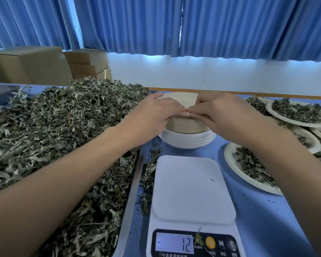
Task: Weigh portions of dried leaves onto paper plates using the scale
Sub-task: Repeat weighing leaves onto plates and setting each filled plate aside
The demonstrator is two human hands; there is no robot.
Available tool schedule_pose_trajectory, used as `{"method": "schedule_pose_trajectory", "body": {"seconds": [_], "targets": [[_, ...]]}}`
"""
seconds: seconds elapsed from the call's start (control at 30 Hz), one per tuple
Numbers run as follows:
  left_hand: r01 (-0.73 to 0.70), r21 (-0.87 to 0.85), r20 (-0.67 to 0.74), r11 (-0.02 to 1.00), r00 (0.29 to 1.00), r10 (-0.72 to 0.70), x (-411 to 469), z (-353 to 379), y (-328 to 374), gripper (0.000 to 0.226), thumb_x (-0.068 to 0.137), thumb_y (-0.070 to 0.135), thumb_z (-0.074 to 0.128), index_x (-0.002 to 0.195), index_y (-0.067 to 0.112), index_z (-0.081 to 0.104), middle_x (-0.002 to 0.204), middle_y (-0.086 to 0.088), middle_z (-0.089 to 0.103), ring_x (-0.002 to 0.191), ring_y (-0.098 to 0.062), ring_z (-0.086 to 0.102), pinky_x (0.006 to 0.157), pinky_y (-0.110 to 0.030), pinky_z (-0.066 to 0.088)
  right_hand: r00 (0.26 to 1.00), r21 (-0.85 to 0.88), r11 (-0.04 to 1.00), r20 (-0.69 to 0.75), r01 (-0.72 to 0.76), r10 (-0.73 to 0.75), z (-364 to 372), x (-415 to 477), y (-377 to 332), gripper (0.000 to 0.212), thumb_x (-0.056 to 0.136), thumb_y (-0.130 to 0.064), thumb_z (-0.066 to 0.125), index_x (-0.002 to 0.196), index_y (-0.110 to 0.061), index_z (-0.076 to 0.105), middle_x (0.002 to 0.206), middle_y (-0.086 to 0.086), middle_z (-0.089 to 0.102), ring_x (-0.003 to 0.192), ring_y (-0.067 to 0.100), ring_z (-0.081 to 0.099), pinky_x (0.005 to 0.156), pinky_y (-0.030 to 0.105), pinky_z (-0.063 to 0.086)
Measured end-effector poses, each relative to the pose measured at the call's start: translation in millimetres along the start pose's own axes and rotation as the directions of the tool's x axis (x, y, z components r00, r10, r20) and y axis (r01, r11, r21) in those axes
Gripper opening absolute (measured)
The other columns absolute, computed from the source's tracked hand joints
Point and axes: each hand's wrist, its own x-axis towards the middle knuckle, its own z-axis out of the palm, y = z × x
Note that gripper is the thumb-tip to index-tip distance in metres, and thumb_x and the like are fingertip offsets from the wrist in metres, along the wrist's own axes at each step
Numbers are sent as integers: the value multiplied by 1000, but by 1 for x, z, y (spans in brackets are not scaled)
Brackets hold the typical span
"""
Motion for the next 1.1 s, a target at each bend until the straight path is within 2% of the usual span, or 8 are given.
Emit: {"method": "schedule_pose_trajectory", "body": {"seconds": [0.4,1.1], "targets": [[10,5,33,1000,999,-10,-1,-2,3,43,92,-13,50,126,7,69,126,-5,68,121,-19,62,122,-38,23,1000,26,999,-2,26,-26,1,-1,0,34,106,-32,47,119,-19,75,101,2,59,88,28,58,74,45,49],[7,14,48,1000,999,-8,-1,-5,3,43,96,-9,47,129,9,66,130,-2,65,125,-16,58,122,-30,18,999,55,998,-32,39,-37,1,-2,2,31,105,-30,51,112,-16,78,94,3,58,83,28,57,73,46,49]]}}
